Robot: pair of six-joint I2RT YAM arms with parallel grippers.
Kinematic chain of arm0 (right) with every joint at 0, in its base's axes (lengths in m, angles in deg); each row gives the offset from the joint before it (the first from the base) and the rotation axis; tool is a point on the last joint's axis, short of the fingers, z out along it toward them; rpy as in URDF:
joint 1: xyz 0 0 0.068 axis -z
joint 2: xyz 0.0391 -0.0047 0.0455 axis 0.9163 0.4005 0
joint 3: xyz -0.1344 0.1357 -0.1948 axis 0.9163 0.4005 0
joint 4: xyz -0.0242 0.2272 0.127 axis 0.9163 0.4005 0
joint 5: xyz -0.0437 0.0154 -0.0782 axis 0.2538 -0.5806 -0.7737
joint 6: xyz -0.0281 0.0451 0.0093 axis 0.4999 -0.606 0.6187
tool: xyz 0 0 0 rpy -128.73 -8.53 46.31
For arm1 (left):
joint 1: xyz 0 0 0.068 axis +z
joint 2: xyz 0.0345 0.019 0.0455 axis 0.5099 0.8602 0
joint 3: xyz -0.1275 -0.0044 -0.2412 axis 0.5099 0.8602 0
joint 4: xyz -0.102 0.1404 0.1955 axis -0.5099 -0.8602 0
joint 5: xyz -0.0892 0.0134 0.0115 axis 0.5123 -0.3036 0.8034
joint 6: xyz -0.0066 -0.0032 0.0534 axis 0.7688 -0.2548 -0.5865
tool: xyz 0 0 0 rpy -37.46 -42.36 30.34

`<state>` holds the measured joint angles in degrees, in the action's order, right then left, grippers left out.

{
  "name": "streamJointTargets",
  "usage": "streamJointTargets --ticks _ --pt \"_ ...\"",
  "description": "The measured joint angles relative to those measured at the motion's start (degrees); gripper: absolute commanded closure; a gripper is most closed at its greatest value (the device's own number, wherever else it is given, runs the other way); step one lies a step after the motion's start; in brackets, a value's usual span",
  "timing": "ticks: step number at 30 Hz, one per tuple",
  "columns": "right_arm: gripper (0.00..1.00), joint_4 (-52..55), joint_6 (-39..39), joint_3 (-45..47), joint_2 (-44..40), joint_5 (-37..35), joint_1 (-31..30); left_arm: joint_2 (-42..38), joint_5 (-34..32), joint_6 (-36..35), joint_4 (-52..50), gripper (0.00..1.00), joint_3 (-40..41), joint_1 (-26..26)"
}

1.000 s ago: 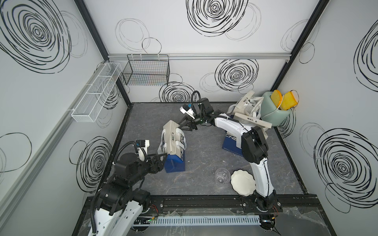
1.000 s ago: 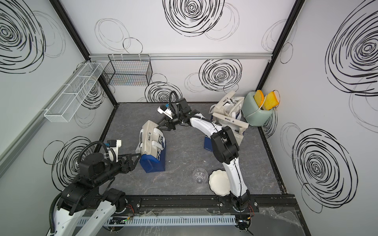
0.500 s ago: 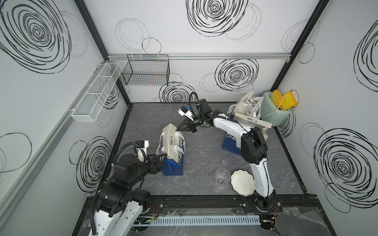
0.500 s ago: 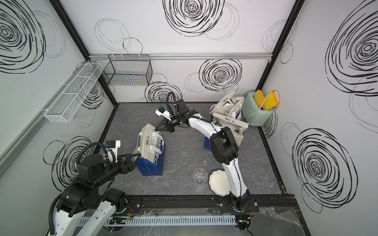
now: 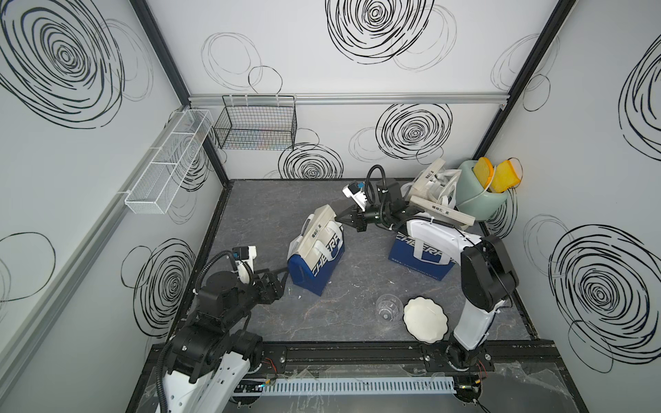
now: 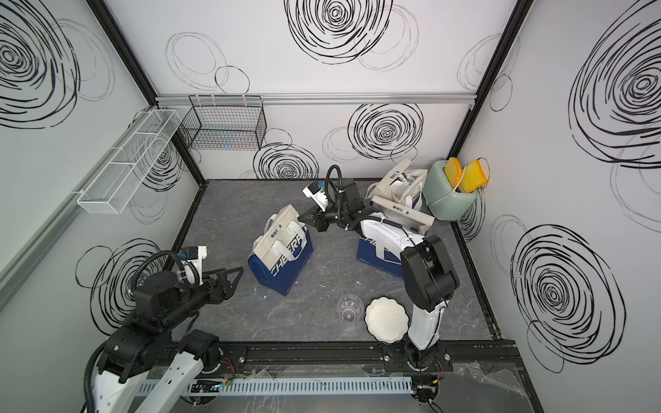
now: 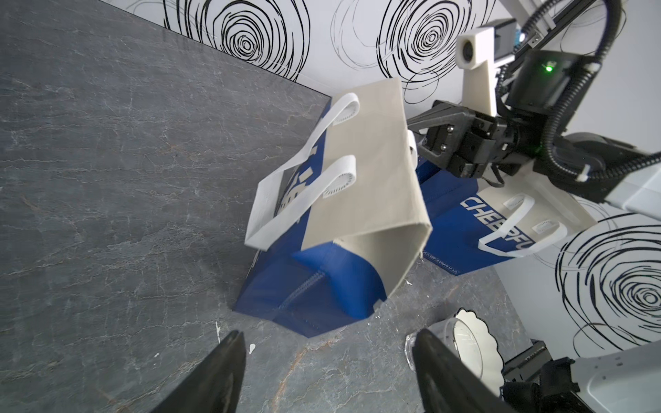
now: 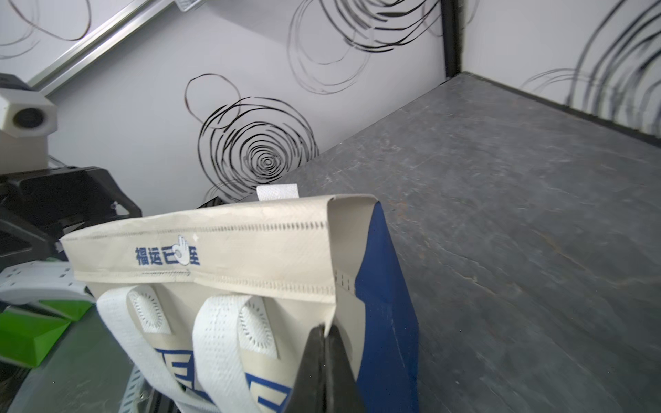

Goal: Open the takeout bag
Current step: Adjust the takeout bag at the center of the board.

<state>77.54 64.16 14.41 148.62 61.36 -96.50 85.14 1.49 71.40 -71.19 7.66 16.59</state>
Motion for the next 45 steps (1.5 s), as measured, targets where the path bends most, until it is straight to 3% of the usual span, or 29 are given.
streamJointTargets --ticks 8,31,45 --pt "1.00 -9.5 -10.7 14.8 -13.0 -13.8 -2.4 -0.3 -0.7 3.7 4.4 0.21 3.0 0.4" --pt "1.00 -12.7 -20.2 26.4 -22.4 -36.3 -12.7 2.4 2.6 7.6 18.8 0.23 10.4 1.3" --pt "0.96 -12.2 -24.0 31.7 -29.6 -44.5 -14.2 1.8 3.5 7.7 36.8 0.29 23.8 -6.6"
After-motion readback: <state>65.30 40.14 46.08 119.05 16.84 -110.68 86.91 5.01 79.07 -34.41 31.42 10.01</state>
